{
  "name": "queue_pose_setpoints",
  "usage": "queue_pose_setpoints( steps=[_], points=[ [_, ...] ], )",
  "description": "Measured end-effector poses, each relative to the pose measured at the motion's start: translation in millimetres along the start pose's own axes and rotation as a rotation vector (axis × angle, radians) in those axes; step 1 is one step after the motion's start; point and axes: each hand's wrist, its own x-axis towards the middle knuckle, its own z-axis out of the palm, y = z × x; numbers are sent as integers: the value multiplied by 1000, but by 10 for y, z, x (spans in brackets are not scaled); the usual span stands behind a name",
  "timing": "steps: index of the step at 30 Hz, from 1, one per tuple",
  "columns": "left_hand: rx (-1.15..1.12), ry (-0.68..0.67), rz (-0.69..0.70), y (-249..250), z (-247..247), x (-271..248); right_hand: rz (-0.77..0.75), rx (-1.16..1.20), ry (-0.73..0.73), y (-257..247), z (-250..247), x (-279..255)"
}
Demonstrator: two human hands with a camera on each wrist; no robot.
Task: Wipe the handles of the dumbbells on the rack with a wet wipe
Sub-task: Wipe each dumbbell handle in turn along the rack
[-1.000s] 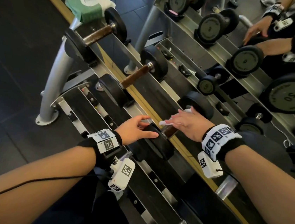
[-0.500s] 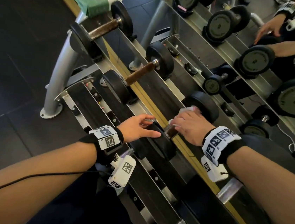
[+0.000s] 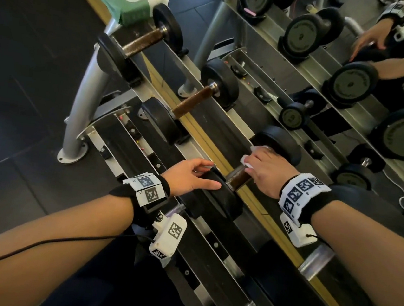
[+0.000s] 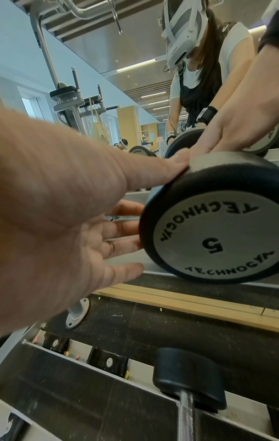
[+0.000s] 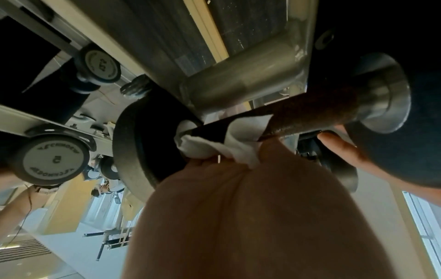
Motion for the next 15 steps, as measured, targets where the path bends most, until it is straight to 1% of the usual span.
queue_pose_setpoints(
  steps=[1,2,4,5,6,7,9,11,12,13,15],
  points=[
    [-1,1,2,3,2,-6,5,0,-15,-9,2,4],
    [-2,4,4,5,5,-8,-20,-22,-32,-32,-1,11],
    [-7,12,10,8,19,-17,-134,-117,-43,-148,-3,21],
    [-12,16,12,11,28,-21,-191,-113,-51,-208,10,30],
    [-17,19,11,12,32,-24,-206,-54,-79,-267,-2,22],
    [-20,21,7,13,33,-26,-205,23,-105,-289,-28,-5],
    [-32,18,1,11,29,-30,-184,145,-86,-218,-82,-52],
    [-36,15,0,14,16,-27,-56,193,-52,-103,-193,-53],
    [-28,14,0,14,12,-23,-2,176,-67,-100,-228,-18],
    [-18,14,1,12,11,-19,26,84,-125,-173,-295,3],
    [-6,17,4,12,12,-3,-59,-194,-200,-422,-288,-3]
  ],
)
